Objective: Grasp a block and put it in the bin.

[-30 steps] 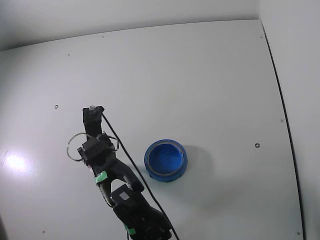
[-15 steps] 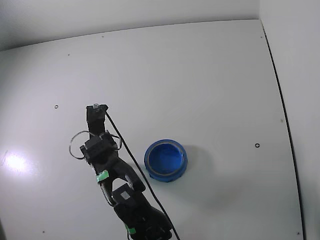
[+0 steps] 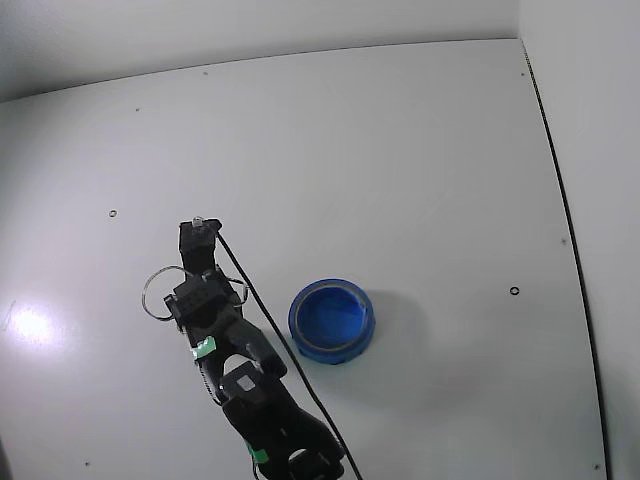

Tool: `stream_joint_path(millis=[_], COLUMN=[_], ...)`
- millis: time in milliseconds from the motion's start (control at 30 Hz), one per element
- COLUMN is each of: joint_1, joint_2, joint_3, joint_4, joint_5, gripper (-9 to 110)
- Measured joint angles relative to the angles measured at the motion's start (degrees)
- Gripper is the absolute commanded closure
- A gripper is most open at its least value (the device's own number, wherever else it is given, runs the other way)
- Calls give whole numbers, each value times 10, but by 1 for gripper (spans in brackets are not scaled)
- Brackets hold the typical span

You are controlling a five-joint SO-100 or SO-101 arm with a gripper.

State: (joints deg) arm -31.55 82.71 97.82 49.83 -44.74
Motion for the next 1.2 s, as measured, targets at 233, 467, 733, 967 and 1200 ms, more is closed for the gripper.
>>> stream_joint_path(millis=[233,467,733,967,1200], joint_1=[0,0,30,71,129], joint_2=[0,0,0,19,139], joint_3=[0,0,0,2,69], joint_4=[0,0,0,0,0], joint_5=[0,0,21,33,33], gripper=[100,100,102,102,101])
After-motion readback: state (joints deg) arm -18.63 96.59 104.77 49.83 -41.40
